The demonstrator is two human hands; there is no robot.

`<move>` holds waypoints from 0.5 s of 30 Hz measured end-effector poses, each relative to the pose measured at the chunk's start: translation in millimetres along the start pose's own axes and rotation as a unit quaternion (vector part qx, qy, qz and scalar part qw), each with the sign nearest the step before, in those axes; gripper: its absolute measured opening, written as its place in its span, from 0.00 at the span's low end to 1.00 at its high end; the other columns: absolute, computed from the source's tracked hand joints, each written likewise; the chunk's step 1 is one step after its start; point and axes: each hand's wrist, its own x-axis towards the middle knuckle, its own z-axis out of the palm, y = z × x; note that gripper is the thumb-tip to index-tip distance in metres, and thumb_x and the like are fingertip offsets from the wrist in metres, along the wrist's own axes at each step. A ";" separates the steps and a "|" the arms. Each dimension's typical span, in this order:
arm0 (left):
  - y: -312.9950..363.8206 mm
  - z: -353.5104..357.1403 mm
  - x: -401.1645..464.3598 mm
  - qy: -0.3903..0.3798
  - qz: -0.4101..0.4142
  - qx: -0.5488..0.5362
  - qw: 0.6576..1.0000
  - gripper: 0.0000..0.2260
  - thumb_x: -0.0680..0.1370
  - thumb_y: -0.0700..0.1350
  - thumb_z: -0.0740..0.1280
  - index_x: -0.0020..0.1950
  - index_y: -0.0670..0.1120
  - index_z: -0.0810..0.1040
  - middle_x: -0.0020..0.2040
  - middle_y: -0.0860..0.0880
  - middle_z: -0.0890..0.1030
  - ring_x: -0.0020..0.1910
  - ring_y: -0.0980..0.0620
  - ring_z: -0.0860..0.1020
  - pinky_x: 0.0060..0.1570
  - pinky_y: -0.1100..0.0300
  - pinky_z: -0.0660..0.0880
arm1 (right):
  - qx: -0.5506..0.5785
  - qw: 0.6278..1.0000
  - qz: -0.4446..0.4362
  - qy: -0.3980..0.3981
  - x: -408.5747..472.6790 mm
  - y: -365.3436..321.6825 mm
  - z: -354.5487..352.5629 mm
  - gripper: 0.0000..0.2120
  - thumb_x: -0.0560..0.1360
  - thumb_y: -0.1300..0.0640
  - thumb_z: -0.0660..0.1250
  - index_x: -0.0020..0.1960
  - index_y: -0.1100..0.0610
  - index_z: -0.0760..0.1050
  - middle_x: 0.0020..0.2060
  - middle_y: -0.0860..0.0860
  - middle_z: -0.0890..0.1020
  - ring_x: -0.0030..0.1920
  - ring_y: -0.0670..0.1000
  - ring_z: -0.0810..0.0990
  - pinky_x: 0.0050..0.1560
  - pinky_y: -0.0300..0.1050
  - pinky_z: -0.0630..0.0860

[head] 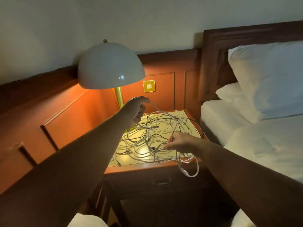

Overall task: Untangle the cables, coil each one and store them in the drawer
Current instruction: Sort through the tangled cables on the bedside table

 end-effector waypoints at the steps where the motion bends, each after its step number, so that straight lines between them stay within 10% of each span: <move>1: 4.3 5.8 -8.1 -0.004 -0.006 -0.010 1.000 0.06 0.81 0.46 0.62 0.53 0.49 0.78 0.29 0.52 0.61 0.25 0.56 0.55 0.26 0.64 0.51 | -0.018 0.999 0.005 -0.026 -6.5 -0.6 0.6 0.26 0.77 0.48 0.70 0.59 0.72 0.75 0.50 0.69 0.78 0.45 0.58 0.76 0.39 0.43 0.68; 3: 11.4 16.6 -25.7 -0.018 -0.020 -0.032 0.999 0.07 0.81 0.45 0.63 0.55 0.49 0.79 0.30 0.52 0.60 0.27 0.55 0.55 0.27 0.64 0.51 | -0.066 0.996 0.026 -0.057 -21.0 -3.3 1.0 0.33 0.74 0.37 0.68 0.57 0.68 0.78 0.43 0.58 0.78 0.44 0.51 0.75 0.40 0.41 0.69; 8: 18.7 36.6 -69.2 -0.063 -0.051 -0.071 0.994 0.07 0.82 0.43 0.62 0.56 0.48 0.80 0.29 0.52 0.60 0.26 0.56 0.55 0.25 0.65 0.51 | -0.170 0.979 0.086 -0.075 -51.3 -5.8 -6.2 0.34 0.78 0.33 0.57 0.67 0.61 0.75 0.66 0.58 0.77 0.64 0.58 0.76 0.61 0.50 0.73; 12: 15.4 43.3 -90.5 -0.076 -0.075 -0.090 0.990 0.09 0.83 0.39 0.59 0.52 0.45 0.79 0.26 0.53 0.61 0.23 0.57 0.56 0.23 0.66 0.53 | 0.076 0.994 0.082 -0.011 -73.5 -16.1 -21.7 0.16 0.84 0.51 0.57 0.61 0.60 0.78 0.44 0.55 0.87 0.44 0.55 0.86 0.58 0.55 0.79; 15: 12.9 45.5 -102.5 -0.065 -0.082 -0.126 0.986 0.10 0.83 0.38 0.58 0.53 0.43 0.78 0.27 0.52 0.61 0.23 0.57 0.57 0.24 0.66 0.54 | 0.219 0.973 -0.027 -0.063 -95.7 -24.7 -27.4 0.21 0.83 0.44 0.57 0.58 0.59 0.79 0.51 0.59 0.85 0.51 0.60 0.84 0.60 0.56 0.76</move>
